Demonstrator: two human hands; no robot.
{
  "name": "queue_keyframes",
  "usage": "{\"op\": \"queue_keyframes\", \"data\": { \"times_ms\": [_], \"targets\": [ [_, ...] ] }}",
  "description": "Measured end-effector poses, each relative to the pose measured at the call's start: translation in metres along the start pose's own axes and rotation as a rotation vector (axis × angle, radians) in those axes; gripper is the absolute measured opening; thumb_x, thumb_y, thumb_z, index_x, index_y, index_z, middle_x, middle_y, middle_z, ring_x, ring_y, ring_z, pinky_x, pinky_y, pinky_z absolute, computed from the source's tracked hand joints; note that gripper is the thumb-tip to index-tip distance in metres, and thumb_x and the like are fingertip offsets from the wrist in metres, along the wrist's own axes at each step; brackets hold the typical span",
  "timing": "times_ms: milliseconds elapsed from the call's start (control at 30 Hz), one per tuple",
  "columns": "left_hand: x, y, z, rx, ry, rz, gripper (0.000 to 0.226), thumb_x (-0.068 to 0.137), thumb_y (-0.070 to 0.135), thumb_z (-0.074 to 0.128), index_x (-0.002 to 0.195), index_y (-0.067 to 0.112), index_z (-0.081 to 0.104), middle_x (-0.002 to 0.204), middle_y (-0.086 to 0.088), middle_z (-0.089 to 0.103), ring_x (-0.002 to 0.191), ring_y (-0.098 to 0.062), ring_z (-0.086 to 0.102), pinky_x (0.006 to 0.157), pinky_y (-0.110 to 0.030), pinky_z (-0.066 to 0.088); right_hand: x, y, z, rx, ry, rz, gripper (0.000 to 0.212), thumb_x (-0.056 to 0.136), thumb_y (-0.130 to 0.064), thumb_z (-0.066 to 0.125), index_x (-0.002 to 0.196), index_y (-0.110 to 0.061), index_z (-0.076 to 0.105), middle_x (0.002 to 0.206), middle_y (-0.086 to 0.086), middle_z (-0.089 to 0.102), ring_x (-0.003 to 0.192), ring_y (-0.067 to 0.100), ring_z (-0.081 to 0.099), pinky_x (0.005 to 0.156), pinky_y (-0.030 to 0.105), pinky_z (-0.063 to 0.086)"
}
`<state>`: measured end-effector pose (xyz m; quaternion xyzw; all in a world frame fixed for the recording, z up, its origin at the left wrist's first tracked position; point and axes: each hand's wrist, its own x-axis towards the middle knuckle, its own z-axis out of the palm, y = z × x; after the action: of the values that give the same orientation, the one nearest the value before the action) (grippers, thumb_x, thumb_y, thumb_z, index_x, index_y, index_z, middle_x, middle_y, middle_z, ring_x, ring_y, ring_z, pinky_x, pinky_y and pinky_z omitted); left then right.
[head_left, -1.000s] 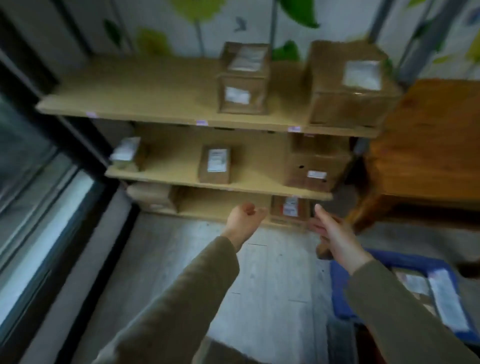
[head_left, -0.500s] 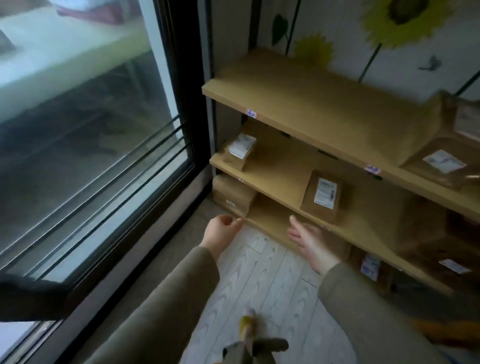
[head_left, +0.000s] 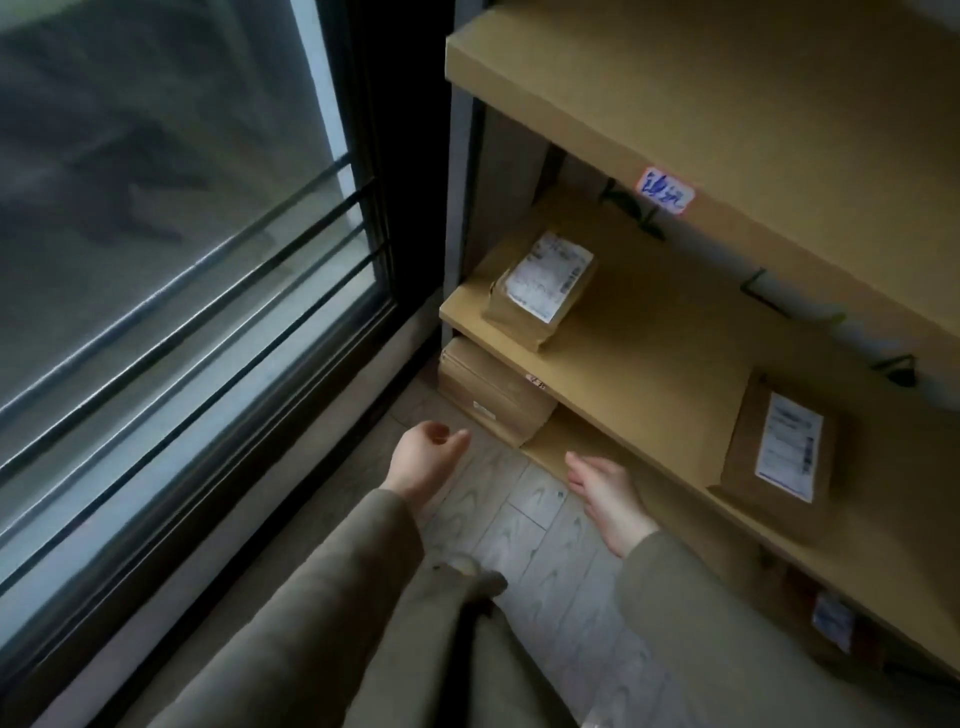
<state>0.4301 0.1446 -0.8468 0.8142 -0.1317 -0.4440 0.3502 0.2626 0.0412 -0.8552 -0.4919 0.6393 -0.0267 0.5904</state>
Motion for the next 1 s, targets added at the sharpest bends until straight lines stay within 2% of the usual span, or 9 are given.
{"op": "queue_keyframes", "data": {
  "times_ms": [67,200,300,533,700,733,867,933,1000],
  "targets": [
    [0.042,-0.011,0.004,0.009,-0.003,-0.005,0.046,0.09,0.032,0.058,0.124,0.001,0.055,0.119,-0.014,0.06,0.109,-0.027,0.058,0.092,-0.035,0.047,0.035,0.008,0.019,-0.06,0.054,-0.013,0.039,0.093,-0.023,0.054,0.128,-0.005,0.05,0.132,0.015,0.052,0.12,0.027,0.049,0.097,0.033,0.039],
    [0.127,-0.037,0.021,0.034,0.03,0.066,0.056,0.09,0.033,0.058,0.135,0.003,0.044,0.131,-0.013,0.054,0.117,-0.026,0.053,0.095,-0.03,0.043,0.108,0.032,0.052,-0.163,0.13,-0.11,0.054,0.094,-0.021,0.053,0.143,-0.011,0.033,0.149,0.008,0.035,0.135,0.025,0.036,0.107,0.034,0.032],
    [0.197,-0.062,0.042,0.015,0.077,0.152,0.057,0.09,0.032,0.058,0.135,0.003,0.041,0.132,-0.014,0.052,0.118,-0.028,0.052,0.101,-0.039,0.044,0.172,0.049,0.076,-0.098,0.238,-0.185,0.054,0.094,-0.023,0.051,0.144,-0.019,0.031,0.151,0.004,0.033,0.137,0.025,0.033,0.107,0.037,0.033],
    [0.324,-0.108,0.083,0.001,0.193,0.374,0.077,0.085,0.047,0.059,0.142,0.003,0.03,0.141,-0.014,0.045,0.129,-0.027,0.044,0.107,-0.04,0.037,0.273,0.082,0.109,0.059,0.477,-0.387,0.046,0.099,-0.03,0.04,0.144,-0.025,0.032,0.149,0.004,0.035,0.136,0.024,0.036,0.104,0.036,0.035],
    [0.345,-0.124,0.097,-0.113,0.184,0.443,0.055,0.084,0.053,0.056,0.118,0.011,0.05,0.115,-0.003,0.059,0.111,-0.02,0.055,0.097,-0.031,0.043,0.284,0.091,0.12,0.187,0.504,-0.459,0.043,0.101,-0.026,0.035,0.144,-0.029,0.031,0.151,-0.002,0.033,0.137,0.02,0.033,0.104,0.03,0.032],
    [0.346,-0.128,0.096,-0.15,0.17,0.452,0.058,0.081,0.057,0.056,0.116,0.012,0.049,0.115,-0.001,0.059,0.111,-0.019,0.055,0.097,-0.031,0.043,0.282,0.093,0.122,0.212,0.504,-0.457,0.043,0.101,-0.024,0.035,0.143,-0.029,0.032,0.151,-0.002,0.033,0.137,0.02,0.033,0.103,0.028,0.031],
    [0.337,-0.132,0.083,-0.118,0.11,0.459,0.098,0.061,0.083,0.044,0.134,0.018,0.043,0.132,-0.007,0.053,0.122,-0.023,0.05,0.105,-0.039,0.039,0.265,0.107,0.133,0.27,0.527,-0.47,0.043,0.101,-0.019,0.036,0.143,-0.025,0.033,0.151,-0.001,0.032,0.138,0.019,0.031,0.098,0.023,0.028],
    [0.325,-0.135,0.078,-0.071,0.133,0.462,0.093,0.061,0.082,0.046,0.129,0.018,0.047,0.126,-0.011,0.054,0.118,-0.026,0.051,0.104,-0.041,0.04,0.254,0.117,0.137,0.309,0.546,-0.471,0.042,0.101,-0.017,0.036,0.142,-0.024,0.035,0.15,-0.001,0.033,0.138,0.019,0.03,0.103,0.025,0.028],
    [0.308,-0.137,0.077,-0.063,0.203,0.535,0.077,0.072,0.068,0.056,0.126,0.013,0.048,0.123,-0.012,0.049,0.118,-0.026,0.047,0.105,-0.038,0.037,0.245,0.126,0.138,0.374,0.564,-0.466,0.04,0.101,-0.016,0.035,0.14,-0.024,0.038,0.149,-0.001,0.034,0.138,0.018,0.03,0.104,0.026,0.028]
  ]
}}
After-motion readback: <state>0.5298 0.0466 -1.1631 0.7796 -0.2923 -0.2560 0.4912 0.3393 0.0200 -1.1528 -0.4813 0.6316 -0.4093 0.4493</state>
